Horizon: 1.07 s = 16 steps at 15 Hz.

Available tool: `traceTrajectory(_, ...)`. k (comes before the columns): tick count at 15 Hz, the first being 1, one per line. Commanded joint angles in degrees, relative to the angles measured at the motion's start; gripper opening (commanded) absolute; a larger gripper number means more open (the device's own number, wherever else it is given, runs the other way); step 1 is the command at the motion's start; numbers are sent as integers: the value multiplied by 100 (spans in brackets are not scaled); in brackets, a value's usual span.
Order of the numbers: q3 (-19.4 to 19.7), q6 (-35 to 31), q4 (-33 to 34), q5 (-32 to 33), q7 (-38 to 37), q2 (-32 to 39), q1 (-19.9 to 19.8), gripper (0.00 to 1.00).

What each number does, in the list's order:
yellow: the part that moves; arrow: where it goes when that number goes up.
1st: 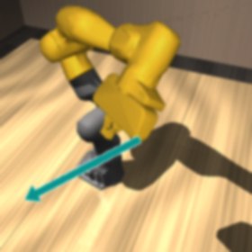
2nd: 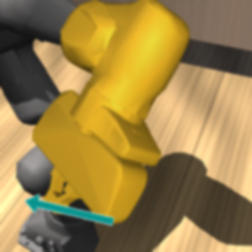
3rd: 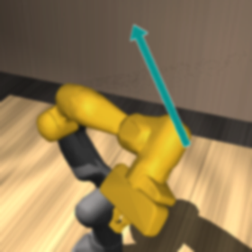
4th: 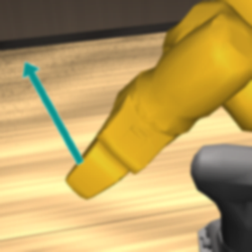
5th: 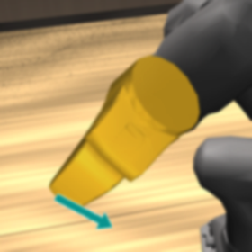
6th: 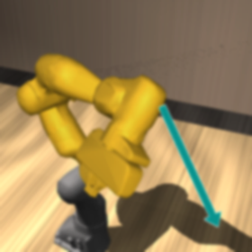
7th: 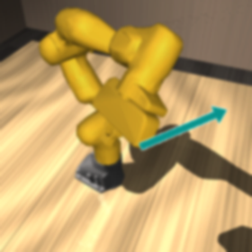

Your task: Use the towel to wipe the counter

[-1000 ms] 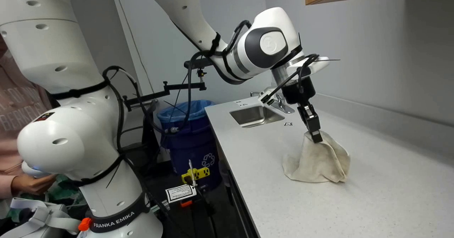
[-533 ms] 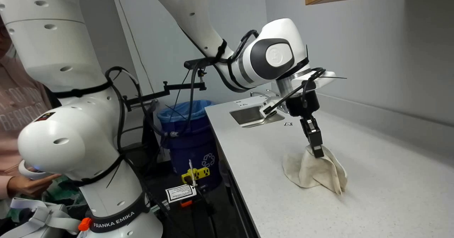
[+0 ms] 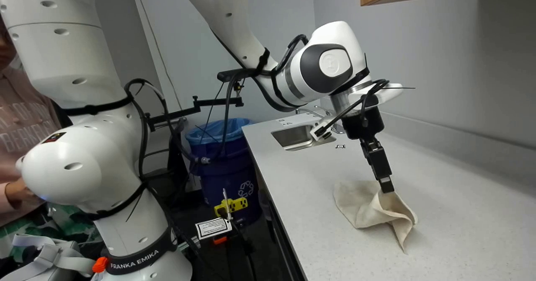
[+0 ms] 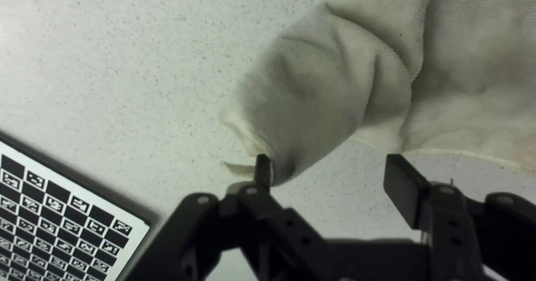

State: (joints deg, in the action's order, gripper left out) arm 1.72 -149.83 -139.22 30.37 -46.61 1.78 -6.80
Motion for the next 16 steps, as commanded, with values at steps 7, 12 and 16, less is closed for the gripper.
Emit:
traceTrajectory(7,-245,210,373,324,-329,-514,427,86)
traceTrajectory(12,-275,-32,442,-110,-95,-226,452,42)
traceTrajectory(16,-170,-185,379,-476,4,43,438,11)
